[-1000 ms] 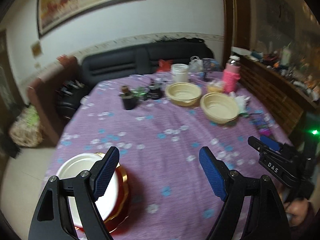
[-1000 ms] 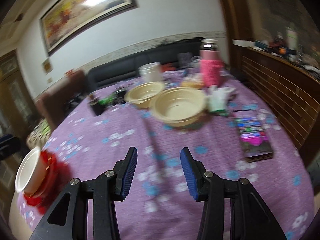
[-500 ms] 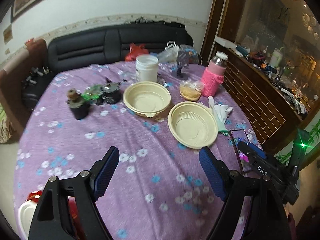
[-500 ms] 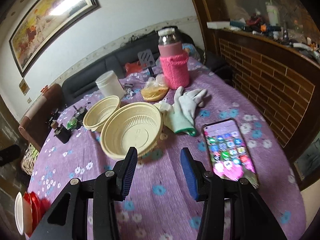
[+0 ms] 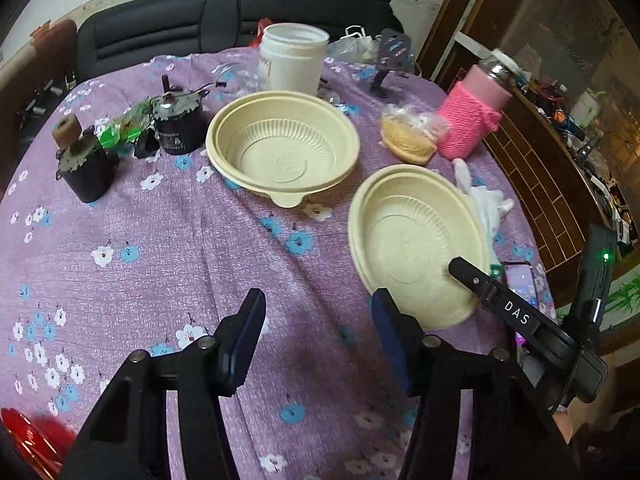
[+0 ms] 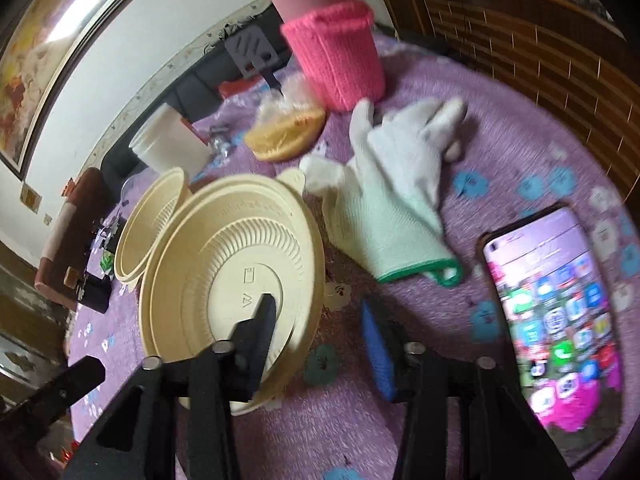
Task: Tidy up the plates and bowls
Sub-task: 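Grasp the beige bowl rim with the right tool and lift it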
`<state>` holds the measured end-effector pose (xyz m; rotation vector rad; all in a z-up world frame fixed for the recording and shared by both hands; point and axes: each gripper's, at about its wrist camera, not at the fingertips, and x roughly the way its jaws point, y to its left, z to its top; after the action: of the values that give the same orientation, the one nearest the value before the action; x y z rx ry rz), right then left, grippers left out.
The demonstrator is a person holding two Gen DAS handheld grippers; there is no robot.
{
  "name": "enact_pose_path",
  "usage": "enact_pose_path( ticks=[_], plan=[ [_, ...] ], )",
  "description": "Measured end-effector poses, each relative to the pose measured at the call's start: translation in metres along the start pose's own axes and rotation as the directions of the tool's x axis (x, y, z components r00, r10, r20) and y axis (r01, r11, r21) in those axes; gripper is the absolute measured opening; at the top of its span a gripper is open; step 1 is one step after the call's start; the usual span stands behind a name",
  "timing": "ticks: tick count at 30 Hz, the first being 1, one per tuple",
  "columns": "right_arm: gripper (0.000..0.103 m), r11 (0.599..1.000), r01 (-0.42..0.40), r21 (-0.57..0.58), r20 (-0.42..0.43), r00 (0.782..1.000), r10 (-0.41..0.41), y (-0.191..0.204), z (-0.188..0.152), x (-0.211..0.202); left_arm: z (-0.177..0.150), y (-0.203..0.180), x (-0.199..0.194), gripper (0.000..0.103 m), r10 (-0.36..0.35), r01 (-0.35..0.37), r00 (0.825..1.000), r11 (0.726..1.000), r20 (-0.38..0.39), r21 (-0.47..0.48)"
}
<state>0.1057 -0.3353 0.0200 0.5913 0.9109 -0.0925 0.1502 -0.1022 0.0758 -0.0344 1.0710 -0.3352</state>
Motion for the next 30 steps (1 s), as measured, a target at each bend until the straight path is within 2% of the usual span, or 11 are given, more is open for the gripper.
enact_pose_path(
  ticks=[1, 3, 6, 11, 15, 17, 19, 20, 22, 24, 30],
  plan=[
    [0.018, 1.000, -0.018, 0.004, -0.013, 1.000, 0.018, 0.000, -0.001, 0.003, 0.000, 0.002, 0.003, 0.054, 0.001, -0.001, 1.000, 1.000, -0.006, -0.006],
    [0.014, 0.999, -0.037, 0.009, -0.031, 0.999, 0.038, 0.000, -0.004, 0.002, -0.001, 0.006, 0.007, 0.054, 0.001, -0.001, 1.000, 1.000, -0.015, -0.016],
    [0.011, 0.993, -0.115, 0.010, -0.084, 0.990, 0.115, 0.001, -0.010, -0.008, -0.003, 0.008, 0.013, 0.054, -0.013, 0.013, 0.999, 1.000, -0.029, -0.026],
    [0.010, 0.988, -0.157, -0.002, -0.160, 0.975, 0.154, 0.002, -0.025, -0.026, -0.008, 0.001, 0.014, 0.054, -0.038, 0.037, 0.999, 0.999, -0.025, -0.014],
    [0.010, 0.981, -0.194, 0.016, -0.216, 0.957, 0.193, 0.000, -0.040, -0.030, -0.019, -0.014, 0.023, 0.054, -0.041, 0.042, 0.997, 0.999, -0.064, 0.018],
    [0.010, 0.981, -0.193, 0.020, -0.221, 0.956, 0.192, -0.001, -0.046, -0.032, -0.025, -0.020, 0.028, 0.053, -0.039, 0.042, 0.995, 0.999, -0.088, 0.033],
    [0.010, 0.984, -0.177, 0.019, -0.212, 0.961, 0.177, -0.004, -0.051, -0.035, -0.033, -0.026, 0.030, 0.037, -0.026, 0.032, 0.994, 0.998, -0.110, 0.052],
    [0.010, 0.985, -0.169, 0.022, -0.205, 0.964, 0.170, -0.006, -0.052, -0.037, -0.036, -0.028, 0.029, 0.033, -0.007, 0.014, 0.994, 0.998, -0.111, 0.065],
    [0.010, 0.985, -0.167, 0.037, -0.196, 0.966, 0.171, -0.011, -0.053, -0.042, -0.041, -0.028, 0.025, 0.018, -0.002, 0.011, 0.994, 0.997, -0.109, 0.079],
    [0.010, 0.982, -0.182, 0.047, -0.185, 0.965, 0.188, -0.015, -0.054, -0.050, -0.045, -0.025, 0.017, 0.013, -0.017, 0.024, 0.994, 0.998, -0.104, 0.066],
    [0.010, 0.983, -0.182, -0.011, -0.142, 0.974, 0.179, 0.001, -0.063, -0.080, -0.065, -0.023, -0.023, 0.013, -0.029, 0.033, 0.998, 0.997, -0.055, 0.068]
  ],
)
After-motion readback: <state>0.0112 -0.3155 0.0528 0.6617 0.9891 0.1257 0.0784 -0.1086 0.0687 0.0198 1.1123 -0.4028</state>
